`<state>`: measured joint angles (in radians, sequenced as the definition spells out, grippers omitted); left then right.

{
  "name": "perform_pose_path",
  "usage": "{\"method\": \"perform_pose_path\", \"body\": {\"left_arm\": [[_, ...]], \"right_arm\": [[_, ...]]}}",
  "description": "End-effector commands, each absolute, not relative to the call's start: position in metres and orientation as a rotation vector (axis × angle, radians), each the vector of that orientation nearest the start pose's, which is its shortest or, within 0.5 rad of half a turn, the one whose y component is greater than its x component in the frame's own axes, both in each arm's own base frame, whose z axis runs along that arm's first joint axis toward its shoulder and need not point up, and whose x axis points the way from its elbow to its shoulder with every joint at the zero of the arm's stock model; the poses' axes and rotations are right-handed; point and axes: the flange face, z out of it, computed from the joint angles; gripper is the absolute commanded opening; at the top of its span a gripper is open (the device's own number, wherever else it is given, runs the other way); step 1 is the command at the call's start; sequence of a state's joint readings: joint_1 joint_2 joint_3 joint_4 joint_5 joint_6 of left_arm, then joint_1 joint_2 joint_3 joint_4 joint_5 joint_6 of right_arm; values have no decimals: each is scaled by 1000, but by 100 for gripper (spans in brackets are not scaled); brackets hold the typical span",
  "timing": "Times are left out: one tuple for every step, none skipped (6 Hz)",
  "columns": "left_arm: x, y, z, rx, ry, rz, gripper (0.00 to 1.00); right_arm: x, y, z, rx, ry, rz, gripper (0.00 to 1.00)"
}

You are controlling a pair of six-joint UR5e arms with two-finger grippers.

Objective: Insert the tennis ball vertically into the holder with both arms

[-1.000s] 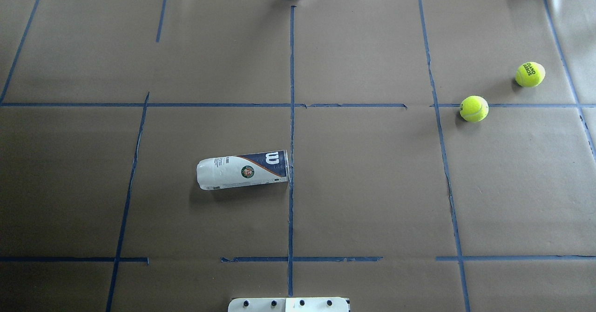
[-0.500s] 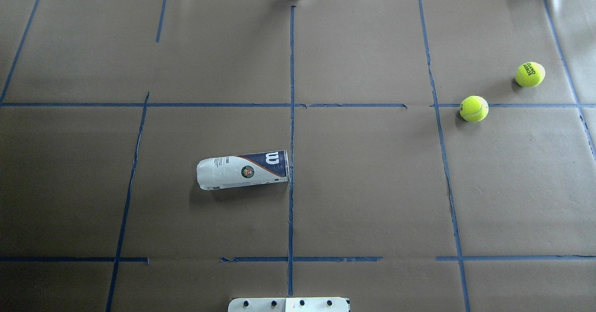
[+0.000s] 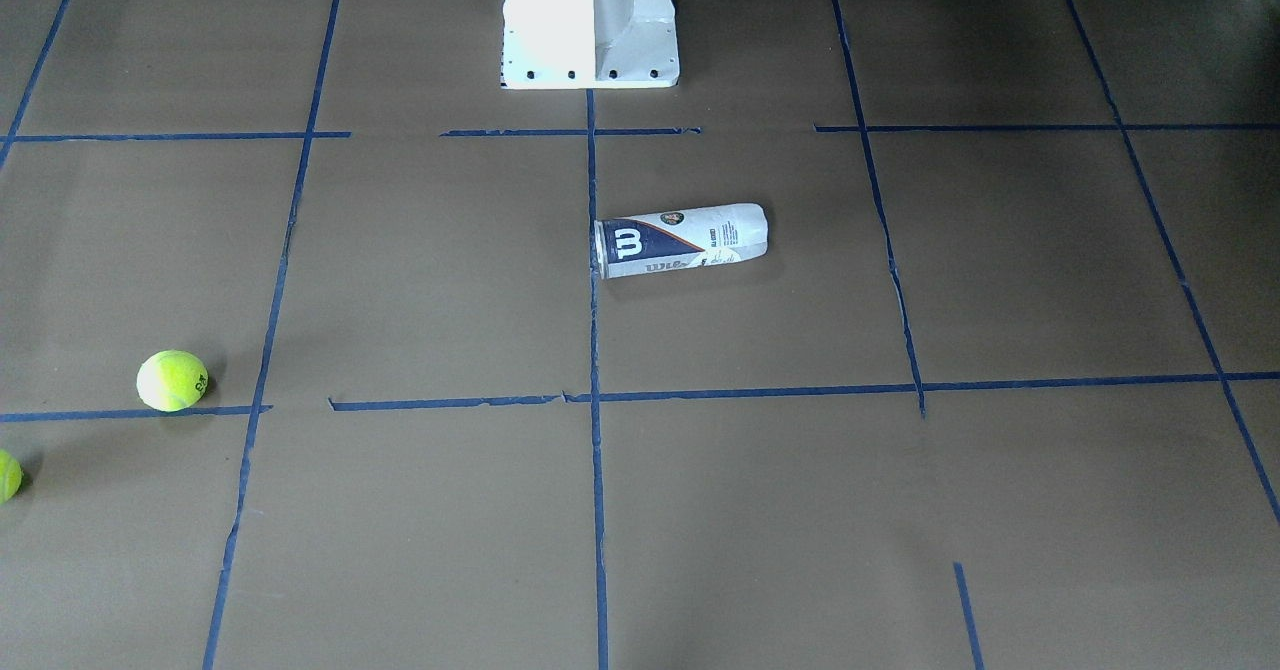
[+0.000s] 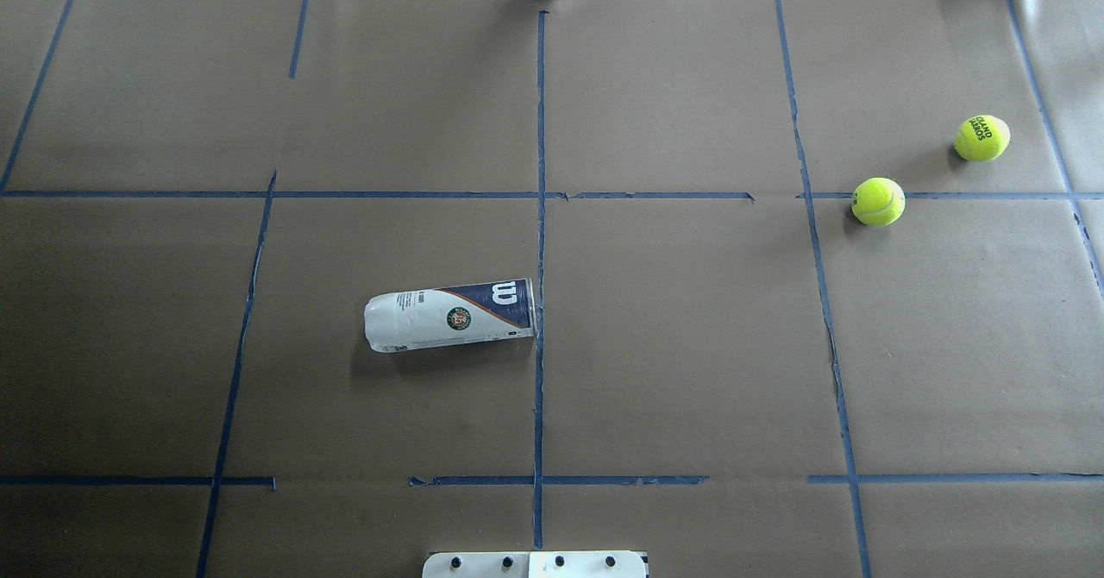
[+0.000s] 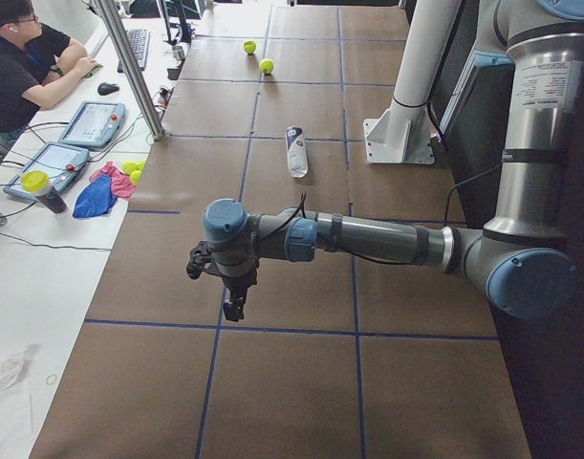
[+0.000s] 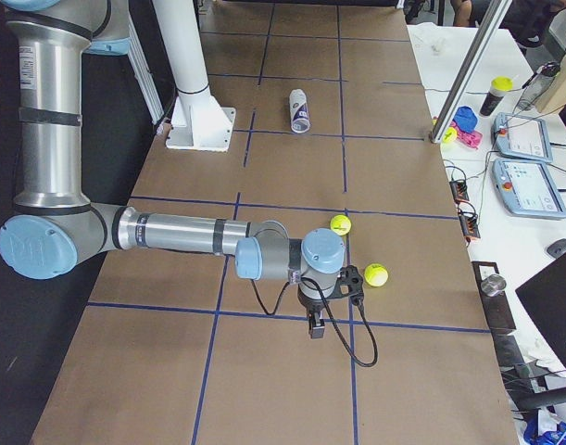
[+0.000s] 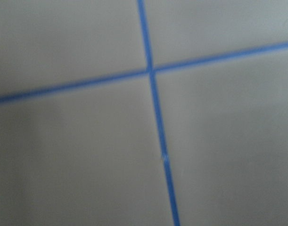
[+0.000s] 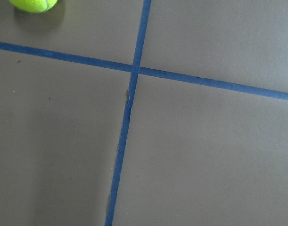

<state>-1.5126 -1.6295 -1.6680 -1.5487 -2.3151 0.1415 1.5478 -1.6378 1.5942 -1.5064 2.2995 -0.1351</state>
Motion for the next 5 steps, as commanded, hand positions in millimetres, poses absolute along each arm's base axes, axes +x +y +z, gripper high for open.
{"method": "perform_pose_path", "body": {"left_arm": [[-34,-536,557,306,732,301,100],[-22,-543,535,414,731,353,100],[31,-551,498,534,744,497,100],[90,-550,443,639,776,636,100],[152,-551,390,684,822,723,100]], "right_arm": [[56,-467,674,64,-727,-160,100],[56,-467,673,66,-727,-160,100],[56,-468,672,68,-727,-160,100],[56,-468,672,68,-728,-160,100],[56,-468,672,68,-728,-160,100]]}}
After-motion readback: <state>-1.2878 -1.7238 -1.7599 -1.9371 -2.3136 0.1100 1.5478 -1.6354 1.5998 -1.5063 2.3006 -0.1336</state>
